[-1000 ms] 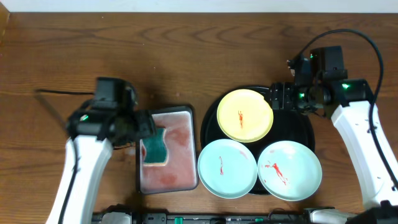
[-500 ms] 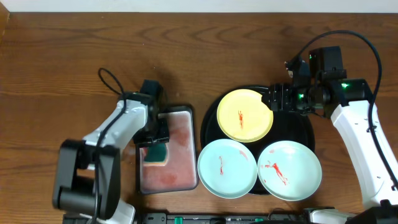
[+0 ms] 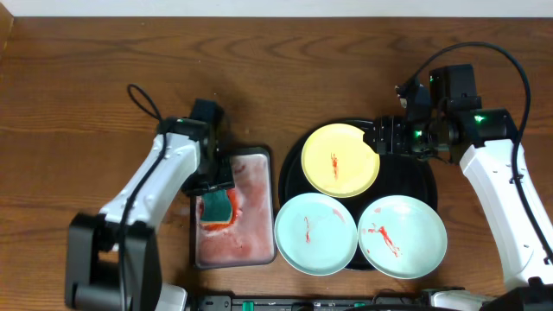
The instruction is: Clean dirty plates on tray and stack at the side
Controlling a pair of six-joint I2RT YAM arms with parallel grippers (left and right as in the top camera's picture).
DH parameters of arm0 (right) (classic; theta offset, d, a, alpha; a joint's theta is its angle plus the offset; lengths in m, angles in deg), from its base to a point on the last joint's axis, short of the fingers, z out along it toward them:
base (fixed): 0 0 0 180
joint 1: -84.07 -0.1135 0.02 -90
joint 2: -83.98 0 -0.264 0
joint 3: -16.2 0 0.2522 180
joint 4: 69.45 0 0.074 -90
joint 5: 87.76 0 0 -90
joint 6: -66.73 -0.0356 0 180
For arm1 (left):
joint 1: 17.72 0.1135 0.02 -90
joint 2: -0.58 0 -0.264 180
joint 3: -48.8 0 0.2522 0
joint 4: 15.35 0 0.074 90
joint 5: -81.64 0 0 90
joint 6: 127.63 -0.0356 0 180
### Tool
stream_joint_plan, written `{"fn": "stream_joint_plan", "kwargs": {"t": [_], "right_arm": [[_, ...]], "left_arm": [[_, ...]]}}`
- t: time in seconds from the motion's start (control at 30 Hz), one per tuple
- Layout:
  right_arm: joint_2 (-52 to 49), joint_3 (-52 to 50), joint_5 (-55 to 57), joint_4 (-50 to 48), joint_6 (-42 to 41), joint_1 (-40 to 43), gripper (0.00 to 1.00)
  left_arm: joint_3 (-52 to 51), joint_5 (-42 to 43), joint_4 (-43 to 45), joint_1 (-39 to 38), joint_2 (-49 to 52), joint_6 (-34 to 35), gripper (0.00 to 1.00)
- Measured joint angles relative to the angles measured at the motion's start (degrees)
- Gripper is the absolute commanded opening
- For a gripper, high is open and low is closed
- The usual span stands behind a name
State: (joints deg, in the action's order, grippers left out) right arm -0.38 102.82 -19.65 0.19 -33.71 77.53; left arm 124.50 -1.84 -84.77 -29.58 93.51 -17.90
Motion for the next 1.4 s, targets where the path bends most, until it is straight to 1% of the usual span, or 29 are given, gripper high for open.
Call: {"fn": "stream_joint_plan", "kwargs": {"t": [0.07, 0.17, 0.33, 0.37, 0.43, 0.47, 0.53, 0.67, 0.77, 0.8, 0.83, 0.87, 0.97, 1.0, 1.17, 1.37, 1.4], "right_arm": [[0.0, 0.0, 0.0, 0.0, 0.0, 0.0, 0.77], [0.0, 0.0, 0.0, 0.0, 0.0, 0.0, 0.77], [0.0, 0.0, 0.0, 0.0, 0.0, 0.0, 0.77], [0.0, 0.0, 0.0, 0.0, 0.0, 0.0, 0.78], [0.0, 0.0, -0.1, 0.0, 0.0, 0.0, 0.77], [0.0, 0.0, 0.0, 0.0, 0.0, 0.0, 0.78], [0.0, 0.0, -0.1, 0.0, 0.0, 0.0, 0.78], [0.0, 0.0, -0.2, 0.0, 0.0, 0.0, 0.78], [0.0, 0.0, -0.2, 0.0, 0.0, 0.0, 0.78], [0.0, 0.0, -0.2, 0.0, 0.0, 0.0, 0.78], [0.0, 0.0, -0.2, 0.0, 0.0, 0.0, 0.78], [0.0, 0.0, -0.2, -0.1, 0.0, 0.0, 0.78], [0.0, 0.0, -0.2, -0.1, 0.0, 0.0, 0.78], [0.0, 0.0, -0.2, -0.1, 0.0, 0.0, 0.78], [0.0, 0.0, -0.2, -0.1, 0.0, 0.0, 0.80], [0.0, 0.0, -0.2, 0.0, 0.0, 0.0, 0.83], [0.0, 0.0, -0.2, 0.0, 0.0, 0.0, 0.83]], "left_arm": [[0.4, 0.1, -0.6, 0.0, -2.0, -0.1, 0.63], [-0.2, 0.2, -0.4, 0.0, -2.4, 0.0, 0.62], [-6.4, 0.2, 3.8, 0.0, -2.0, 1.3, 0.59], [-8.0, 0.3, 4.8, 0.0, -1.9, 1.5, 0.55], [-11.3, 0.5, 7.0, 0.0, -1.6, 2.3, 0.40], [-12.7, 0.7, 8.5, 0.0, -1.5, 2.7, 0.27], [-14.5, 1.0, 11.4, 0.0, -1.5, 3.2, 0.08], [-15.0, 2.3, 13.3, -0.3, -1.6, 3.6, 0.07], [-14.6, 2.4, 12.4, -0.3, -1.6, 3.7, 0.07], [-14.1, 2.3, 11.3, -0.3, -1.6, 3.7, 0.10], [-13.4, 2.1, 10.3, -0.3, -1.5, 3.7, 0.17], [-12.5, 2.1, 8.8, -0.3, -1.5, 3.7, 0.27], [-9.0, 1.8, 3.7, -0.3, -1.2, 3.8, 0.41], [-7.9, 1.7, 3.0, -0.3, -1.2, 3.8, 0.42], [-6.2, 1.0, 4.5, -0.3, -1.2, 3.4, 0.43], [-7.6, -0.5, 9.4, -0.3, -1.2, 1.5, 0.43], [-8.8, -0.9, 10.2, -0.3, -1.2, 1.4, 0.36]]}}
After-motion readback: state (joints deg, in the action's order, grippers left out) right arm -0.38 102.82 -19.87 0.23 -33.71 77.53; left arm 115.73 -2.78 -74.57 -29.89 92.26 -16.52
